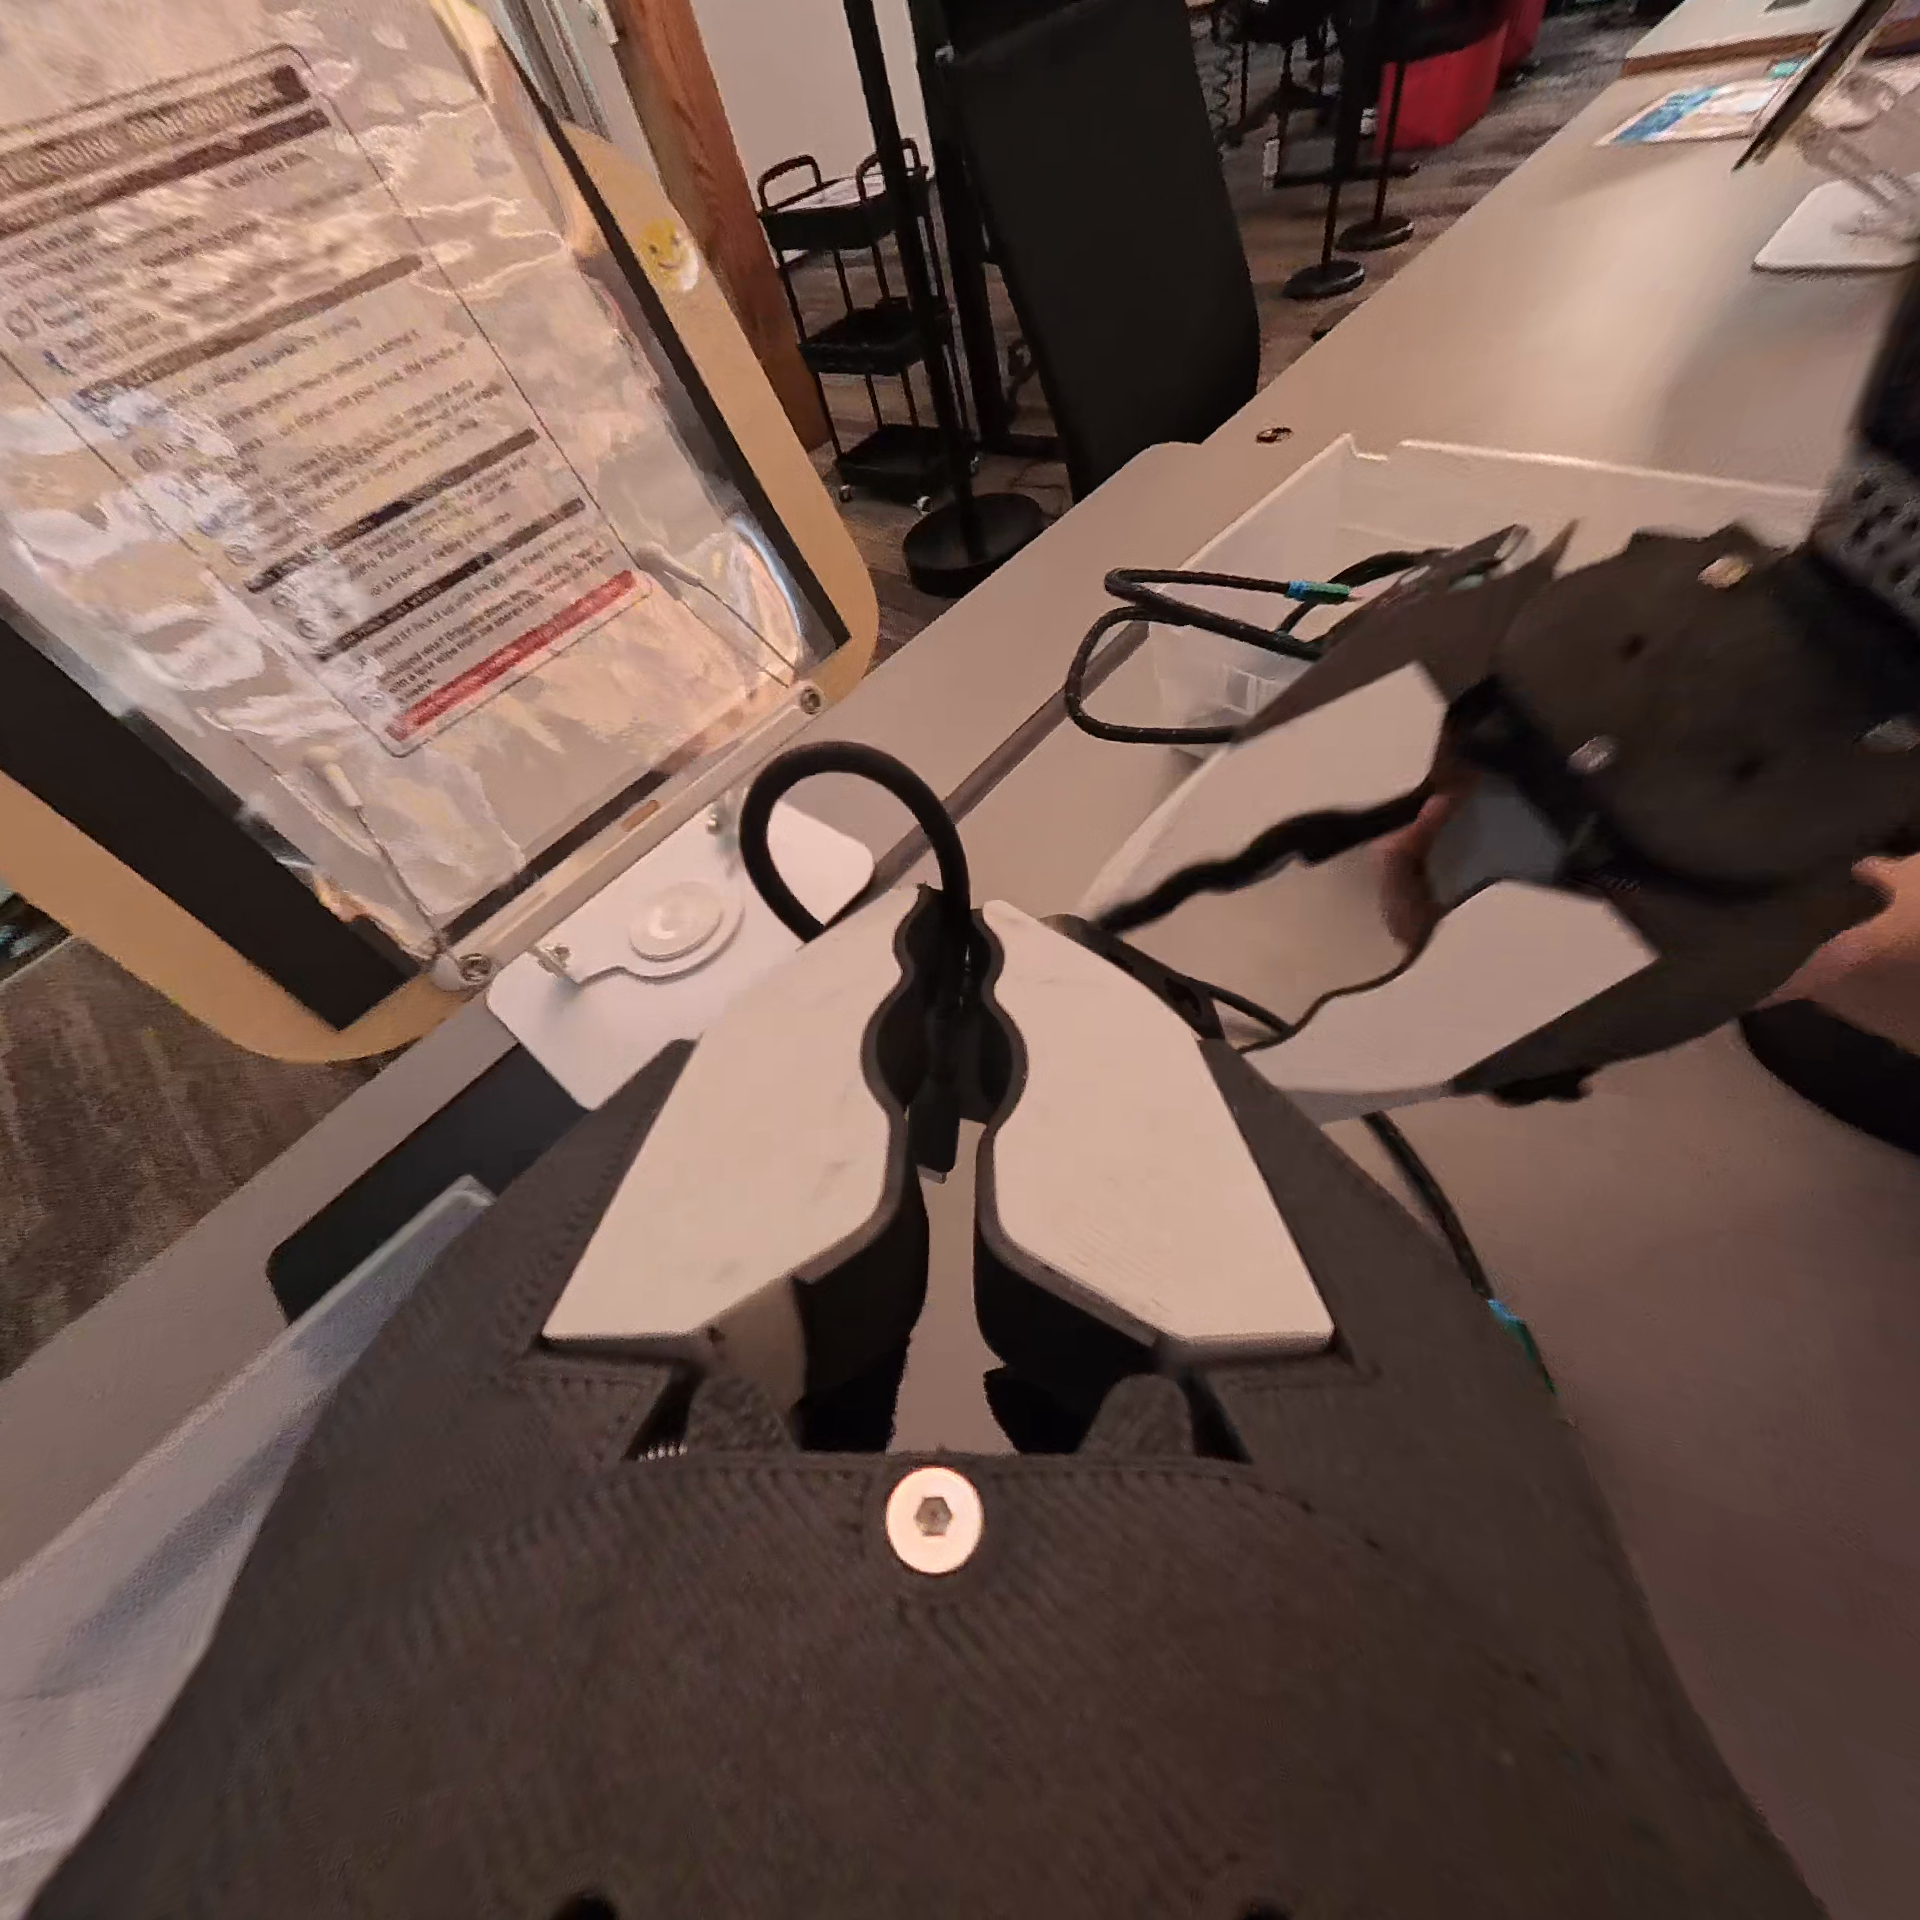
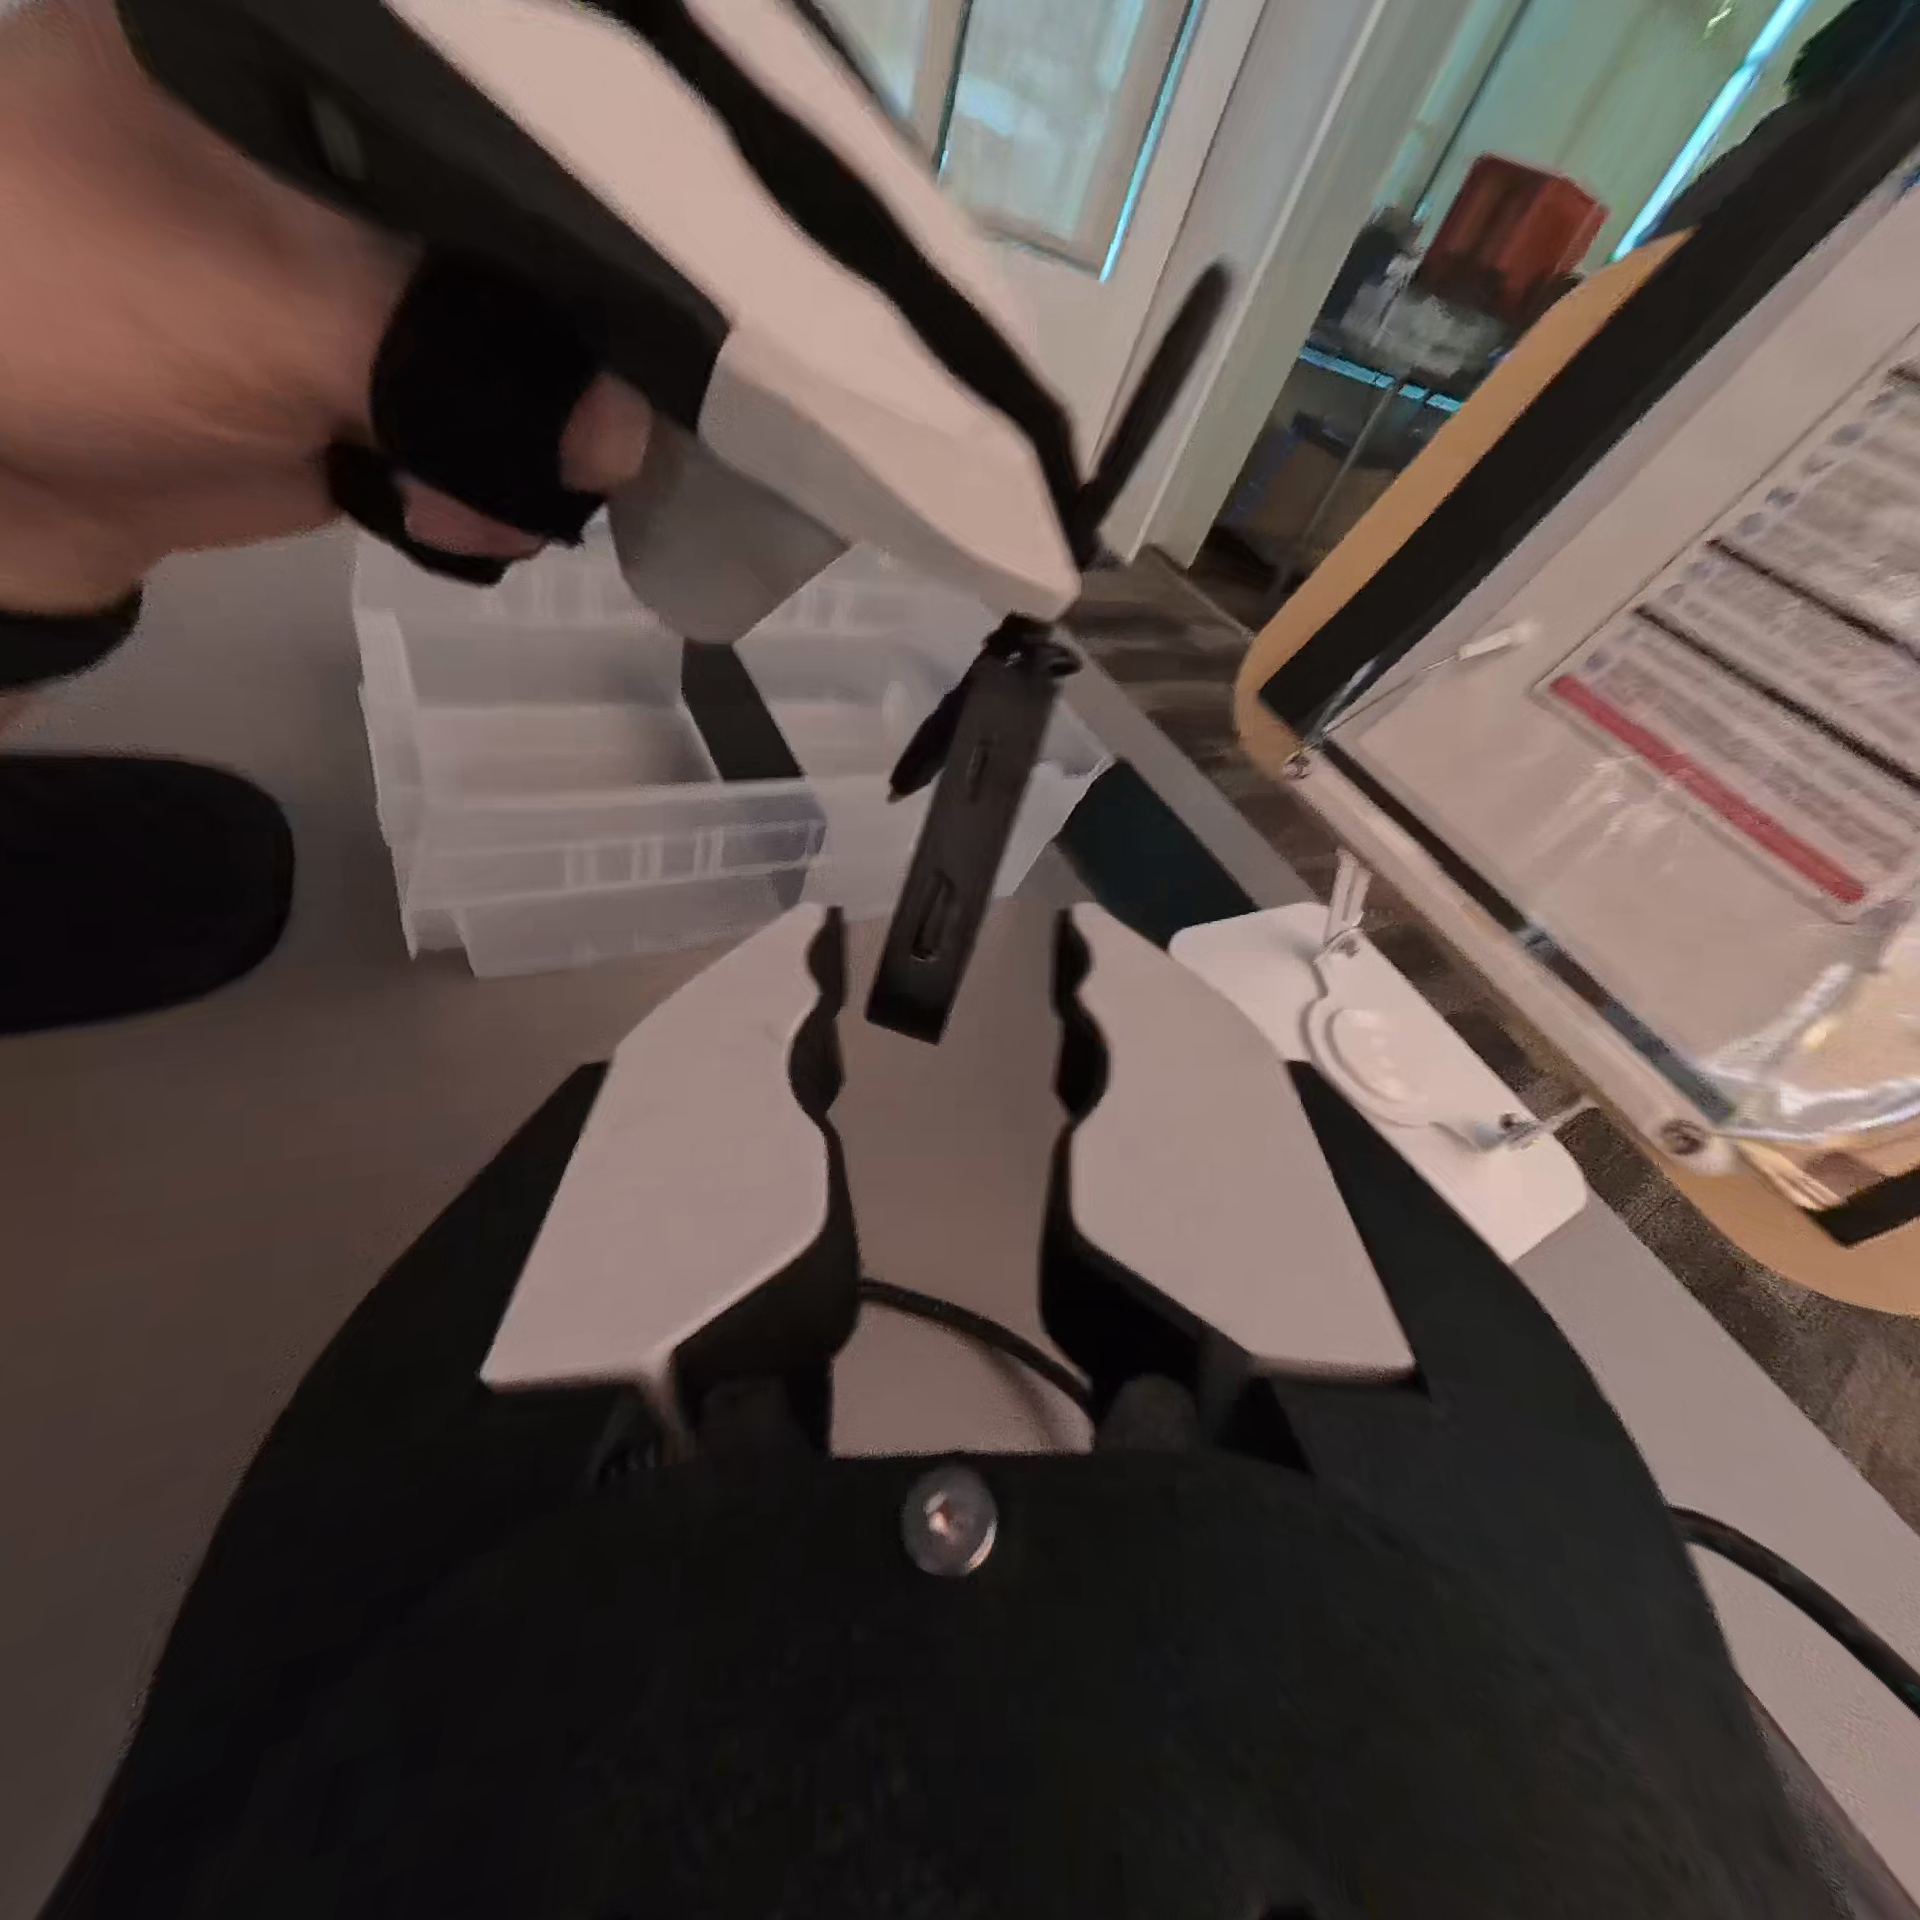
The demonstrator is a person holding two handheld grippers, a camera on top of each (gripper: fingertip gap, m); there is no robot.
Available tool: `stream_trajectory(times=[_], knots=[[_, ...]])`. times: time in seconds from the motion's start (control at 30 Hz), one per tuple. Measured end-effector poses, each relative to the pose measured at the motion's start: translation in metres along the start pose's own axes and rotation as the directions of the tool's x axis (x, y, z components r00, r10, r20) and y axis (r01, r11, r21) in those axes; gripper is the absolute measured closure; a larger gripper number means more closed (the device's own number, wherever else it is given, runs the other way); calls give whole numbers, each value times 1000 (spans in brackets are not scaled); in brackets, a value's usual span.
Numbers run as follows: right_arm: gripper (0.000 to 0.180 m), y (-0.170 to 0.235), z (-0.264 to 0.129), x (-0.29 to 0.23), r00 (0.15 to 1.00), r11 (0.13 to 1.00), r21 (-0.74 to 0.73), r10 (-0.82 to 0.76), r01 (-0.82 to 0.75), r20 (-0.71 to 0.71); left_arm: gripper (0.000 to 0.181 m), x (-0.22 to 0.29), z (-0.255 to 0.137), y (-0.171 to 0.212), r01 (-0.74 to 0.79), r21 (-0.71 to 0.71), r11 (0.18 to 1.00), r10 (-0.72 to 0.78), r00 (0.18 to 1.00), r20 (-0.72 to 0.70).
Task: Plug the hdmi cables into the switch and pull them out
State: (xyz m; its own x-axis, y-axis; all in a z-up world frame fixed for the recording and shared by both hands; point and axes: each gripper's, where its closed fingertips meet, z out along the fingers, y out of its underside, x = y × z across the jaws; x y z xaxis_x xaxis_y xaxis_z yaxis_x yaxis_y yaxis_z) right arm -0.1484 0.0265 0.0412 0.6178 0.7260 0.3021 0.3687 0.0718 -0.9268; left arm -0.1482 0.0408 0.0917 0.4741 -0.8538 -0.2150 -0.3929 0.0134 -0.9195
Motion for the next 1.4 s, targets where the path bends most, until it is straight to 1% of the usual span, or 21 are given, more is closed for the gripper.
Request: stream_trajectory(times=[0.03, 0.1, 0.13, 0.2, 0.27, 0.33, 0.37, 0.43, 0.53, 0.57, 0.63, 0.73, 0.83, 0.9, 1.0, 1.13, 1.2, 1.27, 1.3, 1.37, 1.4], knots=[[160, 7, 5, -4, 1000, 999, -22, -27, 27, 14, 178, 4, 3, 3, 13, -1, 1000, -13, 1000, -20], [161, 27, 11, 12, 992, 993, -89, -90, 82, -91, 177, 8, 7, 15, 48, -56, 997, -51, 997, -52], [162, 39, 15, 19, 984, 984, -129, -137, 122, -111, 176, 11, 7, 22, 71, -101, 992, -79, 994, -73], [164, 70, 22, 32, 970, 962, -224, -195, 160, -145, 148, 14, 1, 28, 126, -140, 982, -142, 984, -109], [165, 95, 31, 38, 941, 920, -290, -311, 262, -135, 137, 5, -13, 18, 160, -91, 983, -169, 980, -105], [164, 111, 40, 41, 866, 833, -365, -485, 416, -122, 135, -4, -30, 7, 161, -31, 987, -163, 982, -99], [164, 116, 47, 39, 817, 773, -391, -570, 499, -84, 135, -8, -37, 2, 161, -1, 987, -160, 982, -96], [164, 128, 63, 25, 733, 669, -376, -680, 641, 38, 138, -13, -48, -2, 166, 31, 986, -163, 983, -89], [164, 149, 78, 18, 607, 503, -416, -777, 758, 167, 137, -19, -58, 0, 169, 32, 985, -167, 983, -74], [164, 153, 81, 16, 577, 467, -414, -794, 781, 193, 137, -20, -60, 0, 173, 37, 984, -170, 983, -73], [164, 155, 86, 14, 544, 439, -392, -811, 809, 215, 137, -22, -63, -1, 181, 46, 982, -177, 981, -82], [163, 156, 87, 7, 557, 454, -368, -791, 812, 253, 137, -25, -65, 0, 188, 47, 981, -183, 979, -89], [154, 162, 83, -1, 642, 524, -383, -697, 760, 319, 136, -27, -64, 2, 195, 41, 980, -190, 977, -99], [152, 162, 80, -2, 692, 580, -383, -644, 719, 326, 135, -27, -63, 5, 201, 26, 979, -197, 974, -110], [148, 165, 72, -5, 785, 680, -395, -507, 618, 357, 134, -27, -62, 9, 205, 9, 979, -203, 972, -116], [146, 168, 49, -12, 867, 743, -467, -316, 479, 387, 132, -25, -61, 12, 199, -10, 980, -198, 972, -127], [147, 169, 38, -17, 886, 760, -491, -240, 426, 396, 132, -23, -61, 13, 203, -17, 979, -203, 969, -141], [147, 171, 31, -14, 904, 753, -527, -212, 393, 370, 132, -21, -60, 15, 201, -31, 979, -203, 968, -146], [147, 171, 23, -20, 903, 755, -536, -173, 377, 392, 132, -21, -60, 17, 194, -40, 980, -198, 970, -140], [146, 160, 2, -44, 875, 794, -502, -76, 343, 477, 132, -21, -61, 19, 183, -49, 982, -188, 973, -131], [146, 151, -13, -65, 826, 825, -454, -26, 336, 563, 132, -21, -62, 19, 183, -50, 982, -188, 973, -135]])
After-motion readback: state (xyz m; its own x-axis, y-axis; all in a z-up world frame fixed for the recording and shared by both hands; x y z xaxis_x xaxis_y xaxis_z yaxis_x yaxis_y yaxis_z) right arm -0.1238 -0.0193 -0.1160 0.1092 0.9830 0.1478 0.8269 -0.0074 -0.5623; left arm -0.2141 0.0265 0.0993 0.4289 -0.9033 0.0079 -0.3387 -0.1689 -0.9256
